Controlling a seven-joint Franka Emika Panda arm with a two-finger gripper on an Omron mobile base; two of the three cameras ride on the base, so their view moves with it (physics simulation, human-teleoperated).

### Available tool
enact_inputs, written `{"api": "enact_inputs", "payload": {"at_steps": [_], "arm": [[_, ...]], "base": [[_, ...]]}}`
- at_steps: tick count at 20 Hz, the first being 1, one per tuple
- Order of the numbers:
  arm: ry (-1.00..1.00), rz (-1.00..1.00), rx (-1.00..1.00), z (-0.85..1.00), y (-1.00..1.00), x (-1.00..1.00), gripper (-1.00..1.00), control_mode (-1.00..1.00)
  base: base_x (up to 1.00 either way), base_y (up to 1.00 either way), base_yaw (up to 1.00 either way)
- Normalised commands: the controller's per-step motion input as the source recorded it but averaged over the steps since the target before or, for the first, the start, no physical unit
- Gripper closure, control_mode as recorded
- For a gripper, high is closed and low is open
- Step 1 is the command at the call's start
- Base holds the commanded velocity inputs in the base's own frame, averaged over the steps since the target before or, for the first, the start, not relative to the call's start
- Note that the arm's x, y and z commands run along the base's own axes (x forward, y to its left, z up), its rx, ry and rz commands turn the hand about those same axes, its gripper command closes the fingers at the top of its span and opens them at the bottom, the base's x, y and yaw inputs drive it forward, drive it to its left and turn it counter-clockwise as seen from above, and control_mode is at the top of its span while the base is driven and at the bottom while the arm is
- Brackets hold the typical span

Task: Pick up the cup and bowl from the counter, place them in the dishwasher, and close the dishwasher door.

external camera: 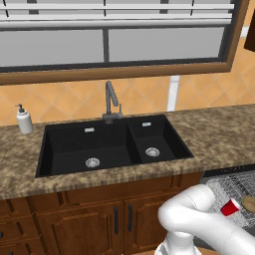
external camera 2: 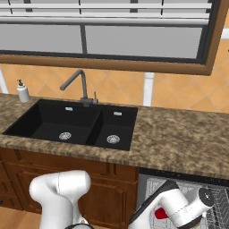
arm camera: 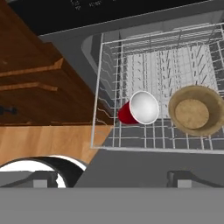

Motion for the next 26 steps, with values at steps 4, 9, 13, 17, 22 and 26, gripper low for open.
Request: {"api": "enact_inputs", "payload": {"at_steps": [4,9,13,17,22,26], "arm": [[-0.01,0.0,0.07,0.3,0.0,-0.26,-1.0,-1.0],[0.0,0.0,0.04,0.22,-0.01,-0.03,-1.0,-1.0],[-0.01,0.0,0.0,0.0,0.0,0.0,-1.0,-1.0],[-0.09,0.0,0.06,-0.06,0.0,-0.42,-1.0,-1.0],[-0.1,-0.07,0.01,0.07,-0.13,-0.7,-1.0,-1.0],[-0.16,-0.14,0.04,0.2,-0.27,-0.8,-1.0,-1.0]], "base": [[0.0,0.0,0.0],[0.0,0.0,0.0],[0.0,0.0,0.0],[0.0,0.0,0.0],[0.0,0.0,0.0],[0.0,0.0,0.0]]}}
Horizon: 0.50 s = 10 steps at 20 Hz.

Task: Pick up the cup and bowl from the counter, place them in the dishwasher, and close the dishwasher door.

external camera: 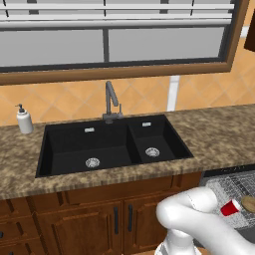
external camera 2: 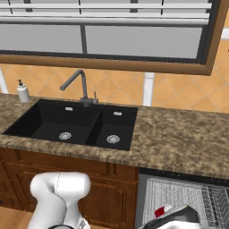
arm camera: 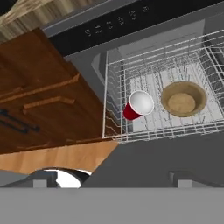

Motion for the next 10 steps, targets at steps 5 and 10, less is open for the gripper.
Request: {"api": "enact_inputs", "payload": {"at_steps": [5,10], "arm": [[-0.3,-0.08,0.1,-0.11,-0.13,-0.55,-1.0,-1.0],[-0.22,0.03,0.06,-0.37,-0.3,-0.41,-1.0,-1.0]], "base": [[0.0,0.0,0.0],[0.0,0.0,0.0]]}}
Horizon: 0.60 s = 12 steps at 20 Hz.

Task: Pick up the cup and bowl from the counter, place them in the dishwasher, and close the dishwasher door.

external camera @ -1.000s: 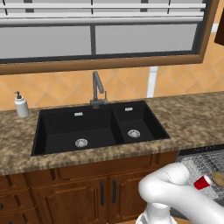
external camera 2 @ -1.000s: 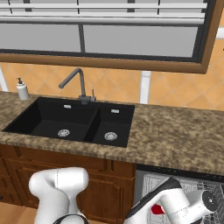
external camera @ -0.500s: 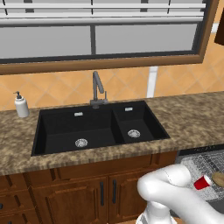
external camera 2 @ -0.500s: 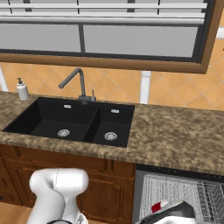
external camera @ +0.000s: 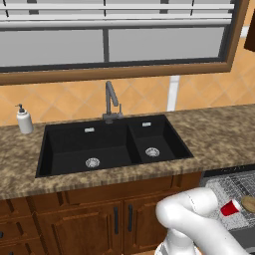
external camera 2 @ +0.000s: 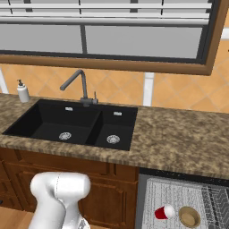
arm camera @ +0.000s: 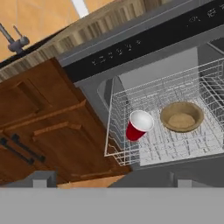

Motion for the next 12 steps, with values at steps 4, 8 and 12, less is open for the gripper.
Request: {"api": "enact_inputs", "payload": {"at_steps": [4,8,12], "arm": [[-0.34,0.18,0.12,-0.49,-0.28,-0.44,-1.0,-1.0],[-0.25,0.18,0.08,-0.55,-0.23,-0.4,-1.0,-1.0],[-0.06,0.1,0.0,-0.57,-0.07,-0.08,-1.0,-1.0]], "base": [[0.0,0.0,0.0],[0.0,0.0,0.0],[0.0,0.0,0.0]]}}
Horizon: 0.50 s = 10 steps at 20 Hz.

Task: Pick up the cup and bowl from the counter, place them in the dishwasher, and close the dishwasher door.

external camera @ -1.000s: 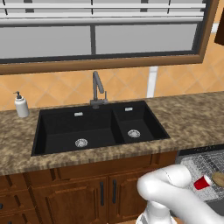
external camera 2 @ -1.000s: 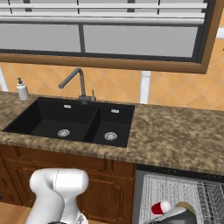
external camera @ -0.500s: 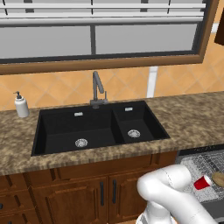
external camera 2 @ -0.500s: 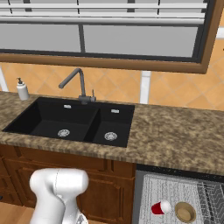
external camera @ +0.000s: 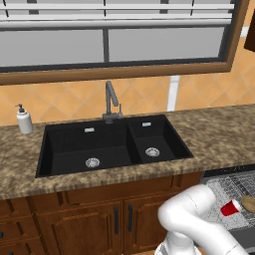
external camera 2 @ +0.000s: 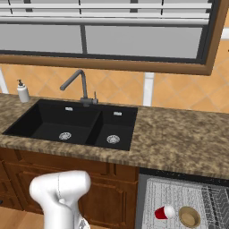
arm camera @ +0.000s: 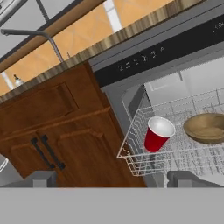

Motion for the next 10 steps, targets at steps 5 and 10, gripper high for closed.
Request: {"api": "enact_inputs", "payload": {"at_steps": [5,10], "arm": [[-0.04,0.0,0.0,-0.55,-0.09,0.0,-1.0,-1.0],[-0.11,-0.01,0.01,-0.25,-0.33,-0.04,-1.0,-1.0]], "base": [[0.0,0.0,0.0],[0.0,0.0,0.0]]}}
